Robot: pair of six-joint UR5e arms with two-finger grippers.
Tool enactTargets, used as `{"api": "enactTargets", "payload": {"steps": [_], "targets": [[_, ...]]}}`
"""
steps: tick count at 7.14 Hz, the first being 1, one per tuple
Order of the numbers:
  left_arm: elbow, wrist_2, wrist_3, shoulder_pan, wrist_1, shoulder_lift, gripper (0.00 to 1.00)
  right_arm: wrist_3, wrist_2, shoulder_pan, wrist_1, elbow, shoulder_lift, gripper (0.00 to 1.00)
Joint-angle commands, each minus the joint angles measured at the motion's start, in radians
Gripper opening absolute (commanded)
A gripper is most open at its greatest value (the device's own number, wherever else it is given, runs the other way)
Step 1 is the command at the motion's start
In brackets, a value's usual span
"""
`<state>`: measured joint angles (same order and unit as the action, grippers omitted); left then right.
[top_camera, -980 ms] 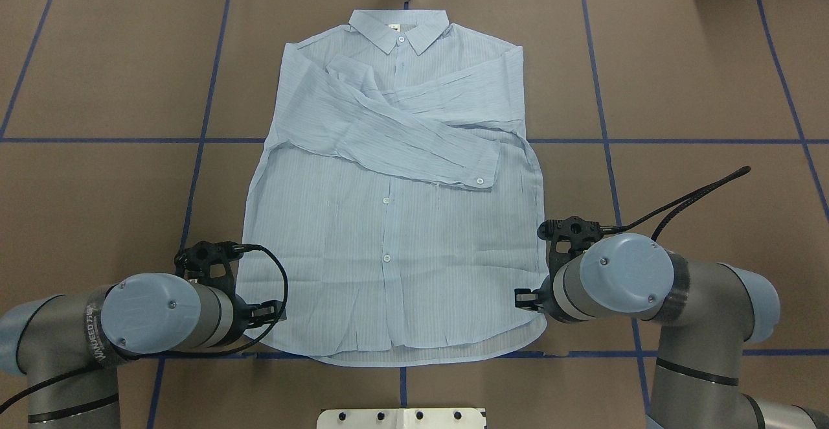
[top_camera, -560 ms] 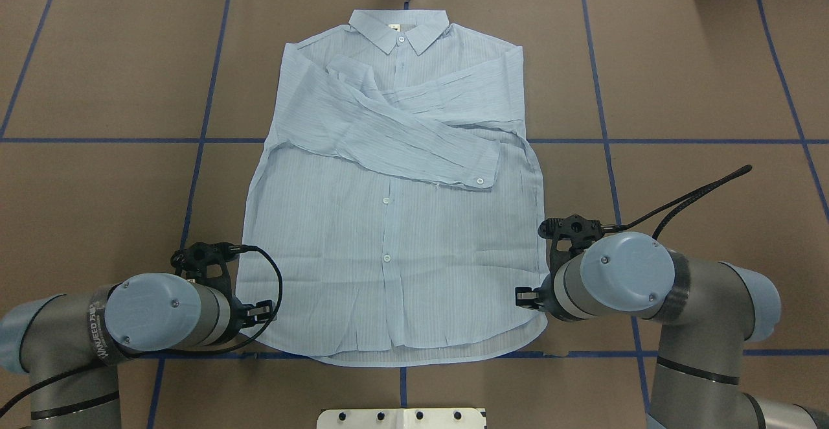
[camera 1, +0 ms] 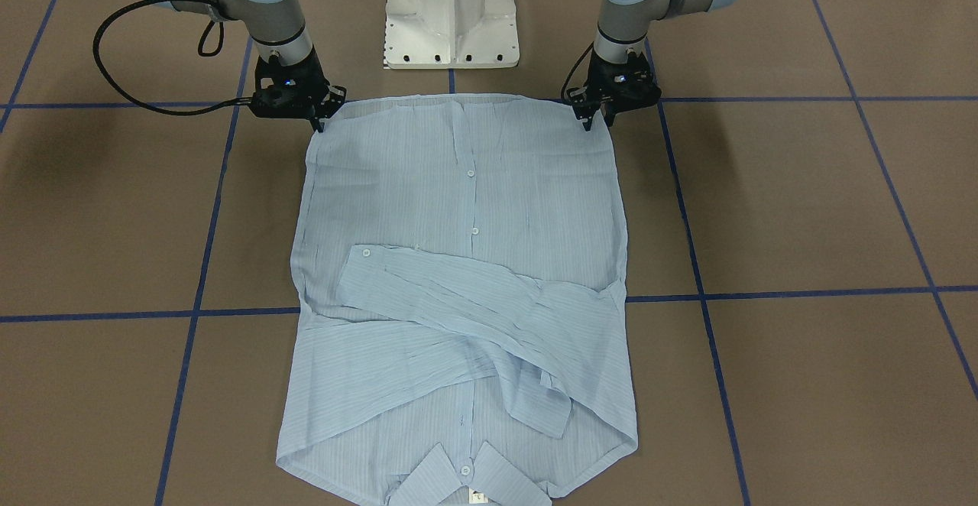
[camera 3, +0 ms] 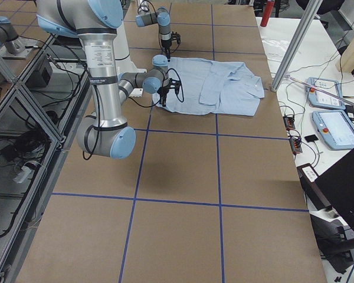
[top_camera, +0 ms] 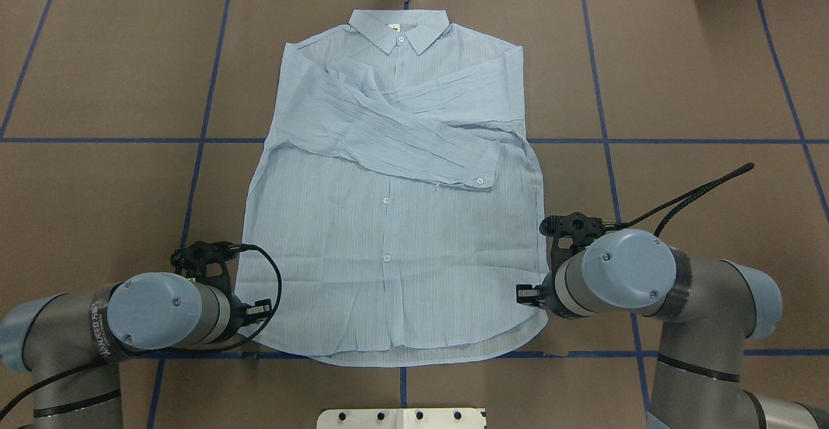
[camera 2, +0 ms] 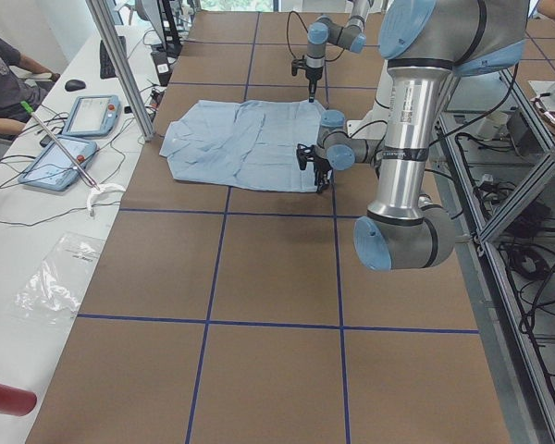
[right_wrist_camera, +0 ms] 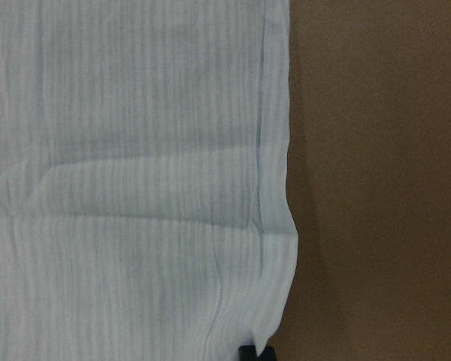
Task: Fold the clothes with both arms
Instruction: 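Hold the hem corners with both grippers and begin lifting them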
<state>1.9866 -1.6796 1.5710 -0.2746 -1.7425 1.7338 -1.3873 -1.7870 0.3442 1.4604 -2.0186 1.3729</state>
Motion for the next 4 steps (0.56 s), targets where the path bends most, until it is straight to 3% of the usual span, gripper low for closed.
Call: {"api": "enactTargets", "payload": {"steps": [1,4], "targets": [[0.001,0.000,0.000,-0.001,0.000,0.000,0.44,0.001,-0.002,0.005,0.000,-0.002,0.000,0.00],[0.017,-0.002,0.000,-0.011,0.001,0.000,0.44,0.001,-0.003,0.009,0.000,-0.002,0.000,0.00]]}}
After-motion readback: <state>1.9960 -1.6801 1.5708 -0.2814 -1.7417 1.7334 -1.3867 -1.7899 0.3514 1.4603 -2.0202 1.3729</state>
